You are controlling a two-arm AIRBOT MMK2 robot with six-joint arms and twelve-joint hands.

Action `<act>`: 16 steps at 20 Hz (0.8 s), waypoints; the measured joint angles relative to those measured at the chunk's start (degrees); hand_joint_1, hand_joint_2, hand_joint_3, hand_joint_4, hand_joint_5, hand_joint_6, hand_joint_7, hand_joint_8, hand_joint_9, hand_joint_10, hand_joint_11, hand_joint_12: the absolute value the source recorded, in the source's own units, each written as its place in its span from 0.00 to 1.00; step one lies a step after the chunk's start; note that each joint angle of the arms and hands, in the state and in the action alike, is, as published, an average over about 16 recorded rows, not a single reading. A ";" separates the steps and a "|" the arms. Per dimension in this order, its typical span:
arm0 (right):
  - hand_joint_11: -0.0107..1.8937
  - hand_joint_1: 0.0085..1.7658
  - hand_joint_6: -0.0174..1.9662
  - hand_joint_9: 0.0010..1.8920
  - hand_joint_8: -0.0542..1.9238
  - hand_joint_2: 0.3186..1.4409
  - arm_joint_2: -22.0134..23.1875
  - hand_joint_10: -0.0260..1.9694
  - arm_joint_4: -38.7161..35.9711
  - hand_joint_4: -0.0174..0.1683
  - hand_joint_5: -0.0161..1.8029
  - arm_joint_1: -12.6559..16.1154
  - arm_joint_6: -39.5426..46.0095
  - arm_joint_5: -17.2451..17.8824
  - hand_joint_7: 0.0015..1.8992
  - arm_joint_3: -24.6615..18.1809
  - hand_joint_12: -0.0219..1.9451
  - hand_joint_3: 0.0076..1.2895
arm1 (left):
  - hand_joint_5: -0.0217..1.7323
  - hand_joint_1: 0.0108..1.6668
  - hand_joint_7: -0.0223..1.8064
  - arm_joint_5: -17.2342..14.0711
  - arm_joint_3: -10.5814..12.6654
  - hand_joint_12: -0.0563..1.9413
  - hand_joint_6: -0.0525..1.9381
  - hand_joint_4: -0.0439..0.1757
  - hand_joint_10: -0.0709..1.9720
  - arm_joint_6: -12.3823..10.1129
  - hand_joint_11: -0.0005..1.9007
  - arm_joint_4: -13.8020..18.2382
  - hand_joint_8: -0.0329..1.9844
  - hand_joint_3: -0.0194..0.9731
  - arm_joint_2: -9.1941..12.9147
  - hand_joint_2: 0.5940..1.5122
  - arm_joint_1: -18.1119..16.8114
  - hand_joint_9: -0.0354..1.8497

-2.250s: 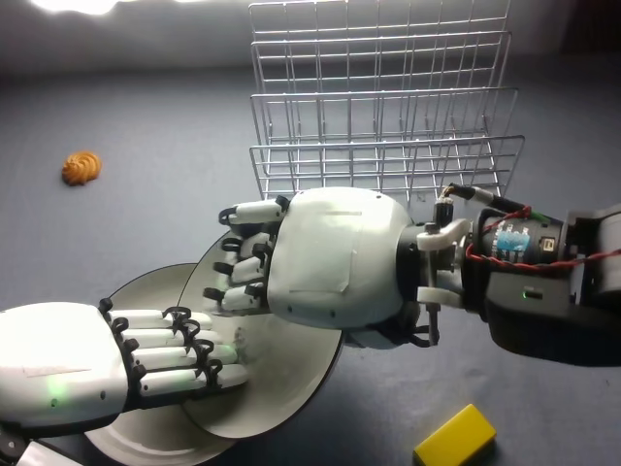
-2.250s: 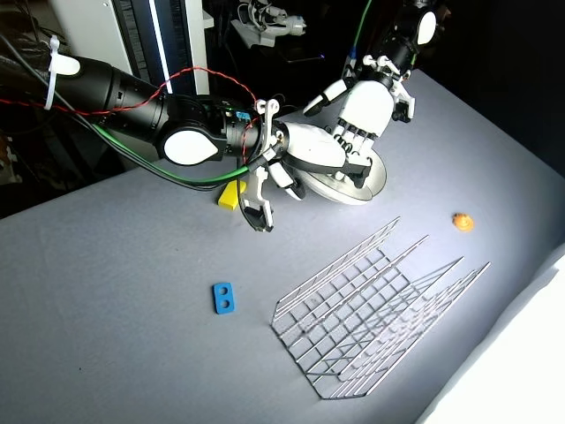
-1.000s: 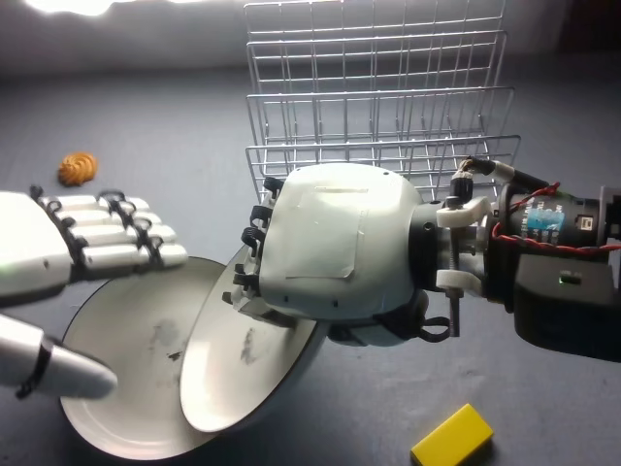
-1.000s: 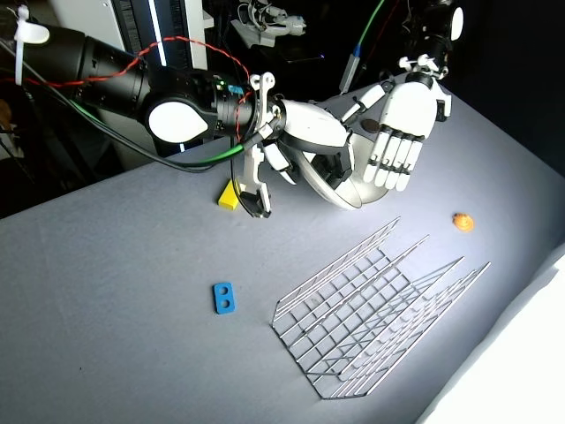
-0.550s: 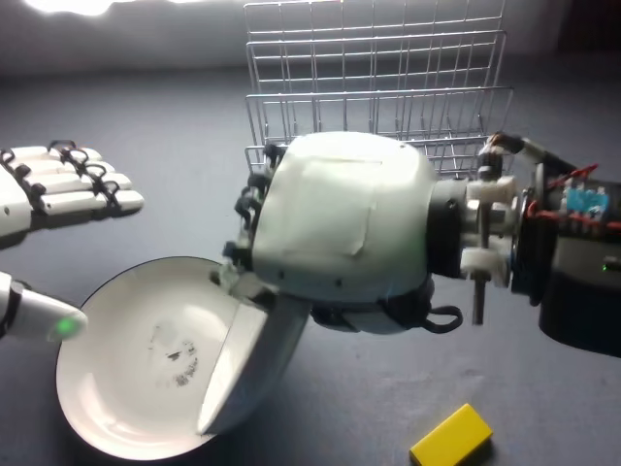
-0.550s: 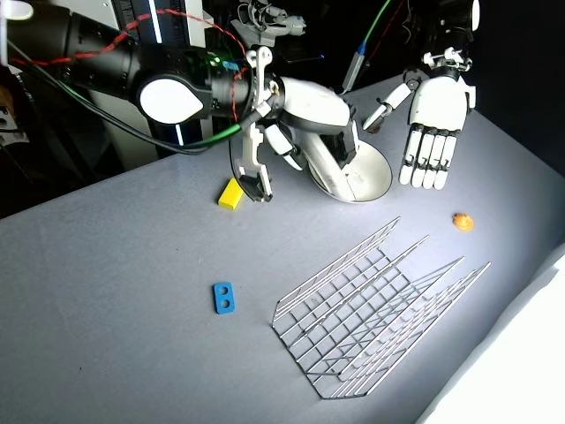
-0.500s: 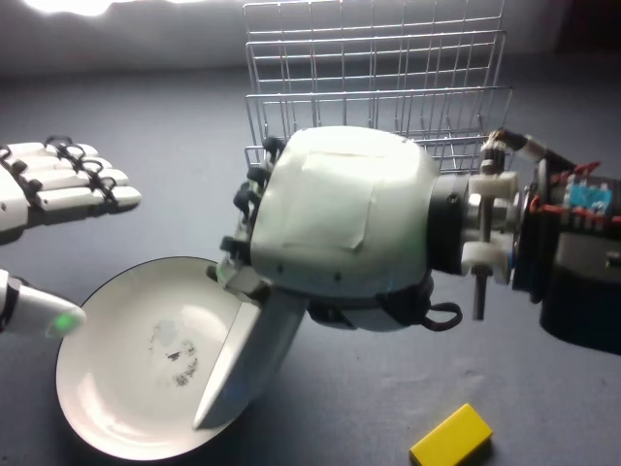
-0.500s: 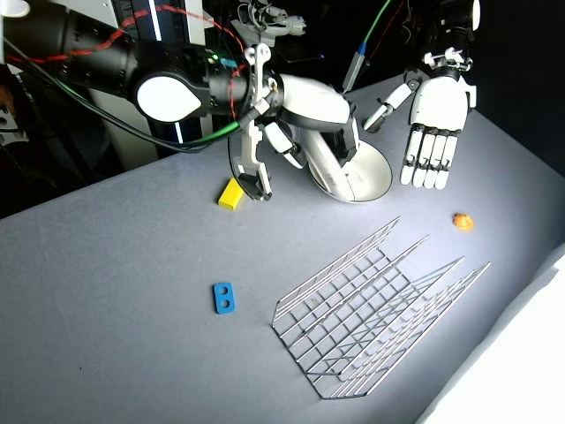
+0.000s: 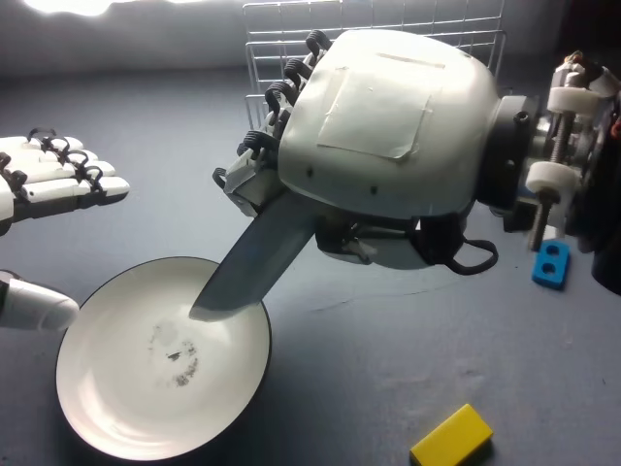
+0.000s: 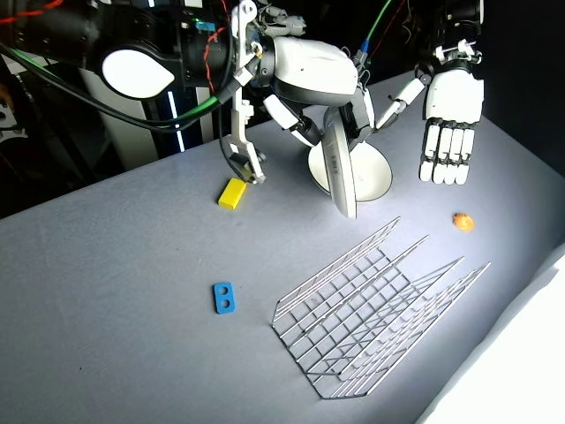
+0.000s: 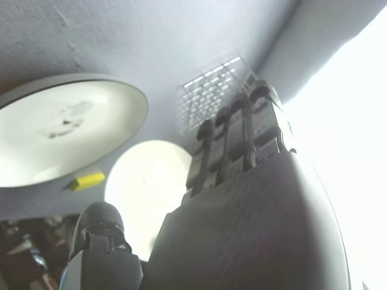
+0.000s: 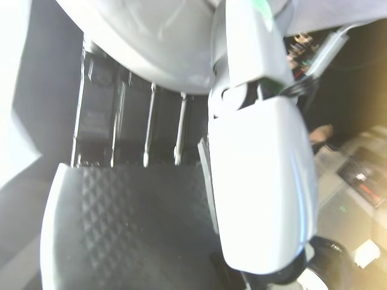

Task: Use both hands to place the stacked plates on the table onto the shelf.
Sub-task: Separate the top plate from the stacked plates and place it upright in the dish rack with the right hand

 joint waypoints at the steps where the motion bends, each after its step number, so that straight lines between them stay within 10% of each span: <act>1: 0.50 0.76 0.55 0.56 0.47 0.58 0.44 0.49 0.22 0.08 0.48 0.42 -0.11 0.25 0.54 -0.23 0.51 0.00 | 0.03 0.00 0.02 -0.24 0.02 0.03 0.04 0.22 0.04 0.18 0.01 0.01 0.01 0.04 0.08 0.52 0.19 0.03; 16: 0.50 0.76 0.53 0.57 0.45 0.58 4.99 0.47 4.08 0.08 0.49 4.66 -4.27 6.56 0.56 -0.28 0.50 0.00 | 0.03 0.00 0.02 -4.98 2.10 0.03 0.04 0.22 0.04 4.07 0.01 13.10 0.02 0.04 0.37 0.53 2.73 0.03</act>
